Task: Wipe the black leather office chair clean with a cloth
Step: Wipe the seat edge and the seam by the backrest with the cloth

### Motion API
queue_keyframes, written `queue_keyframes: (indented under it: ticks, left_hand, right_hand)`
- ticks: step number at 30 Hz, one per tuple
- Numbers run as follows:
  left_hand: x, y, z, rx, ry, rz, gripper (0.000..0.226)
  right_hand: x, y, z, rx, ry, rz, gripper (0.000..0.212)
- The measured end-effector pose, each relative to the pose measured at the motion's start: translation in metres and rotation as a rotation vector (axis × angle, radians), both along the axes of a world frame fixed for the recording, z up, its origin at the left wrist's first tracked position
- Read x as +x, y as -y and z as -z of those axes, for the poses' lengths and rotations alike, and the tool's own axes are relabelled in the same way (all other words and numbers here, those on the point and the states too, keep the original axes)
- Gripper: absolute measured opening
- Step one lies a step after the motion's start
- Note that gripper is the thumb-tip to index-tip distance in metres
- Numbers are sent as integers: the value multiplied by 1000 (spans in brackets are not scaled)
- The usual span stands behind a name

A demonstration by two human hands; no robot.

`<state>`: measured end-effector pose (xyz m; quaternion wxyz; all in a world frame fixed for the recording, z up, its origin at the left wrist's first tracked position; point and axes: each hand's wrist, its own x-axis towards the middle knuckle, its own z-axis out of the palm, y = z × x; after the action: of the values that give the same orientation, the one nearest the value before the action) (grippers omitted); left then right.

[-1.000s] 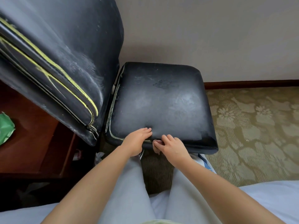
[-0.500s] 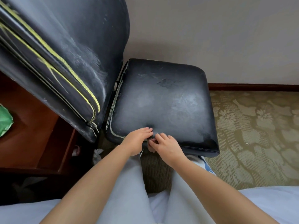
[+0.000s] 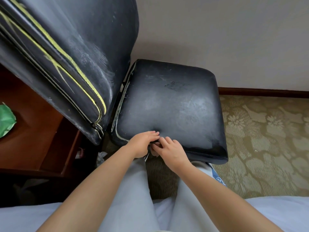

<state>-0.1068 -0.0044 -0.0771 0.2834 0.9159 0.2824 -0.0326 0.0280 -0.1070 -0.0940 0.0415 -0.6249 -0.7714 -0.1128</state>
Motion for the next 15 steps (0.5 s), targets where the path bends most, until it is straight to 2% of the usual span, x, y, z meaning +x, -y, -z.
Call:
queue_keyframes:
  ticks: [3,9,15]
  left_hand:
    - [-1,-1,0,-6,-3,13,70]
    - [-3,-1,4,82,6,22,67]
    - [-18,-15,-4,262,-151,87,69]
  right_hand:
    - [16,14,-1,-23,10,-16,43]
    - [-1,-1,-2,-13,-3,26,32]
    - [12,17,-1,-48,-29,44,40]
